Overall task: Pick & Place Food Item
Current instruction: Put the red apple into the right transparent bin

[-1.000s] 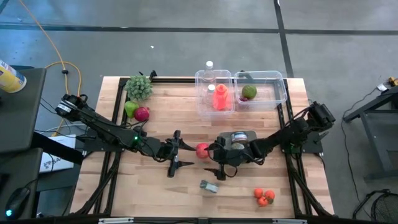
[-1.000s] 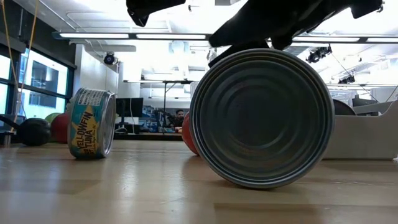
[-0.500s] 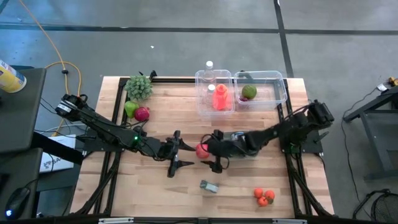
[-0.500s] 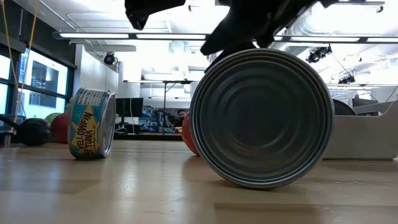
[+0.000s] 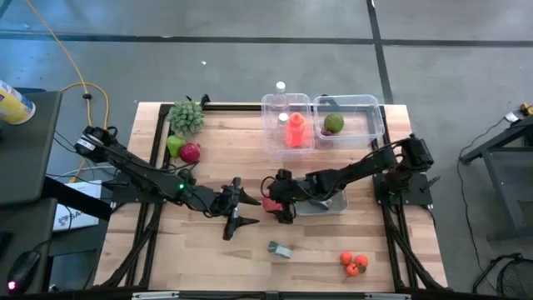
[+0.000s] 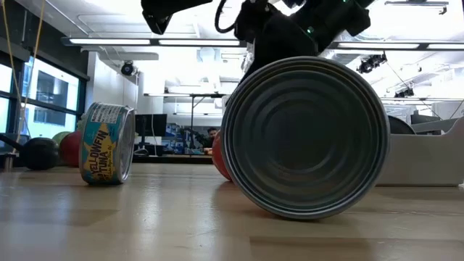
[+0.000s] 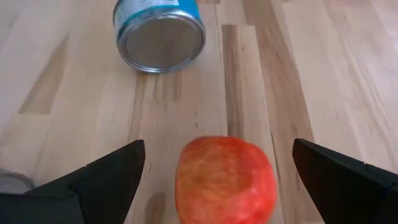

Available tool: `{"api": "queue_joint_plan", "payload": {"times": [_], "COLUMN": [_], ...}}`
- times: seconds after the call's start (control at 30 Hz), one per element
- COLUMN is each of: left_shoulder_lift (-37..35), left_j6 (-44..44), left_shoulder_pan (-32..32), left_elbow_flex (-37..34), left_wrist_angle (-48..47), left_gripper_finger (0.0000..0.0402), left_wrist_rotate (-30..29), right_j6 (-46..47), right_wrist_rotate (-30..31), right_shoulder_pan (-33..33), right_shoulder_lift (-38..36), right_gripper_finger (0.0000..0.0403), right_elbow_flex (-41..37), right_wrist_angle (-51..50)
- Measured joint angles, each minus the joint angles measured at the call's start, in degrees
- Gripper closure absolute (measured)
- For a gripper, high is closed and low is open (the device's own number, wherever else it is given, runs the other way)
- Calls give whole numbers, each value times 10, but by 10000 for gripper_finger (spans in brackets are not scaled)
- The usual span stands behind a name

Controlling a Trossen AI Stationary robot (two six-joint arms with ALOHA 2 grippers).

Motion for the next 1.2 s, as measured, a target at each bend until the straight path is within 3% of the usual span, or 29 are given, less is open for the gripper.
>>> {"api": "queue_joint_plan", "payload": {"times": [0.17, 0.83, 1.2], "left_shoulder_lift": [0, 0, 0], "left_j6": [0, -7, -6], "left_shoulder_pan": [0, -1, -1], "left_elbow_flex": [0, 0, 0], "left_wrist_angle": [-2, -2, -2], "left_gripper_finger": [151, 151, 151], "left_wrist_rotate": [0, 0, 0], "right_j6": [2, 21, 21], "right_wrist_rotate": [20, 3, 6], "right_shoulder_pan": [-8, -12, -12], "right_shoulder_lift": [16, 90, 91], "right_gripper_finger": [9, 11, 85], "right_elbow_flex": [0, 1, 1], "right_wrist_angle": [5, 7, 28]}}
